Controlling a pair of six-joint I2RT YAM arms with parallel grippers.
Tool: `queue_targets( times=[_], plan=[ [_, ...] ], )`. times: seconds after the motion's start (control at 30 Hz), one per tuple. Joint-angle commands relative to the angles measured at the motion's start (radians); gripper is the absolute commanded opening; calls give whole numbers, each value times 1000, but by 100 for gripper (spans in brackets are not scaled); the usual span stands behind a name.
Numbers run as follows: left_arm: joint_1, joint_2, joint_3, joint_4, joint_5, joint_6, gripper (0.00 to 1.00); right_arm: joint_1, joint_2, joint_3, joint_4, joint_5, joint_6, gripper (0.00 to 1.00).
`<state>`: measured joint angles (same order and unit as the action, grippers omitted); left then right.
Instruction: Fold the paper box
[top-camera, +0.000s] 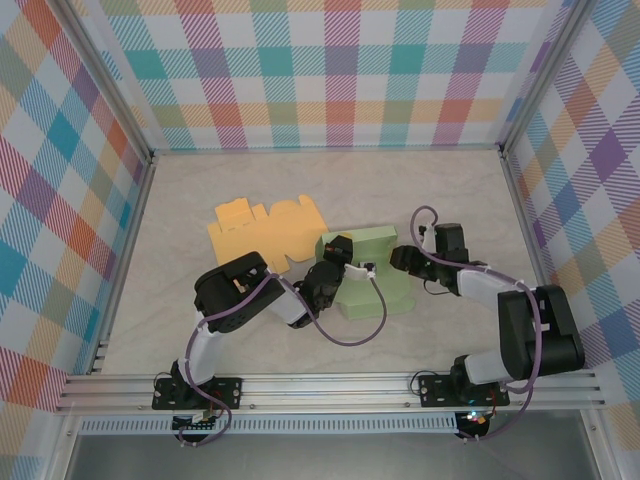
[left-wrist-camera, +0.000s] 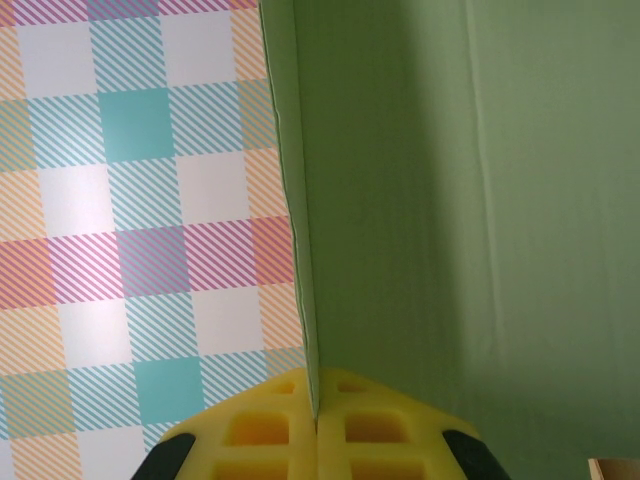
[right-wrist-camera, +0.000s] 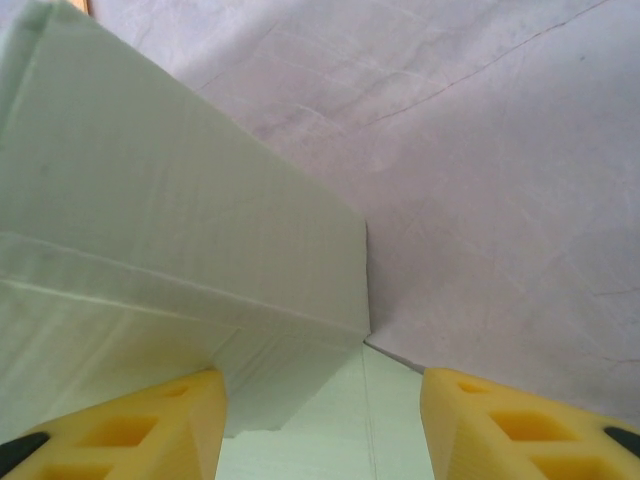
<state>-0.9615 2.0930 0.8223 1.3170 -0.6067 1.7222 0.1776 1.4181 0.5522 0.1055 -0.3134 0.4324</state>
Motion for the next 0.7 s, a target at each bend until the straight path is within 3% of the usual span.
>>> queue_targets(
  times=[0.0,0.67],
  plan=[
    [-14,20,-6,10,17,19,0,37,8,17,55,34,-13,58],
    [-16,20,-6,16,26,17,0,95,94,70,75,186,-52,65]
  ],
)
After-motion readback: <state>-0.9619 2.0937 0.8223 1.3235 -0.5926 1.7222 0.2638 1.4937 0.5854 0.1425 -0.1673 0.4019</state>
